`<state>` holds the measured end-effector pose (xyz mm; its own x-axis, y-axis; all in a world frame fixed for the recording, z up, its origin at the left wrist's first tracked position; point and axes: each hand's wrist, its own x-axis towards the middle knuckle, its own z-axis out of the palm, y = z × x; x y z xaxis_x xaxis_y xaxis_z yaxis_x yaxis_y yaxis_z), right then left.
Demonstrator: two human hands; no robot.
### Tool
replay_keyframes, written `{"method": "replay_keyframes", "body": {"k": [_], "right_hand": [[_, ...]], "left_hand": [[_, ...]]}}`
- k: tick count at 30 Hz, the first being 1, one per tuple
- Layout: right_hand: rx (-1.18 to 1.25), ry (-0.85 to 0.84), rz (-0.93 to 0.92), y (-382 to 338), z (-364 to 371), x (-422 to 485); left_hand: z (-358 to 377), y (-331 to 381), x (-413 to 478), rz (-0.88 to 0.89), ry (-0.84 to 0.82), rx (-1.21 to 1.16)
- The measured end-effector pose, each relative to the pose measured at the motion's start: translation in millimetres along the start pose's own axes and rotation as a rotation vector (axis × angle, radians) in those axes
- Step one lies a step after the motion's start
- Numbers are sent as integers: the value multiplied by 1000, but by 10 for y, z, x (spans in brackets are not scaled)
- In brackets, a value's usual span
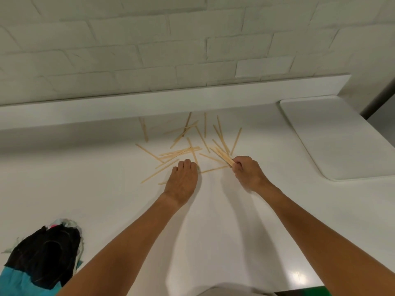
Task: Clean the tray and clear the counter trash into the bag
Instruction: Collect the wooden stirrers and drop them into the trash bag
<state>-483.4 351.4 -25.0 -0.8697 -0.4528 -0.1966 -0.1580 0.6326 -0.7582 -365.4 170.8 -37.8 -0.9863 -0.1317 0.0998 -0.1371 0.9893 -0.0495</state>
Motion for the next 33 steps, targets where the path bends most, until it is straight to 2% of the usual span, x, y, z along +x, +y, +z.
{"method": "replay_keyframes", "body": {"k": [4,7,9,14,19,27,30,33], "right_hand": [[-100,-30,49,50,-41,-20],[-80,-57,76,64,-68,-21],[-64,-67,78,74,-67,-31],[-37,-77,19,68,4,-37],[-137,-130,-54,36,39,36],[-98,-60,-102,-7,-57,40],[-100,-38,-83,27,-60,64],[-80,-12,-79,37,-24,80]], "left_hand": [[-48,-52,-27,-78,-7,-174],[-184,-171,-42,-205,-35,-498],[-229,-306,-29,-254,-13,-578],[-152,-707,10,-339,0,-466],[-101,-803,122,-358,33,-550],[-29,-784,387,-424,74,-581],[-21,-750,449,-417,77,-526],[-18,-708,468,-362,-8,-376]]}}
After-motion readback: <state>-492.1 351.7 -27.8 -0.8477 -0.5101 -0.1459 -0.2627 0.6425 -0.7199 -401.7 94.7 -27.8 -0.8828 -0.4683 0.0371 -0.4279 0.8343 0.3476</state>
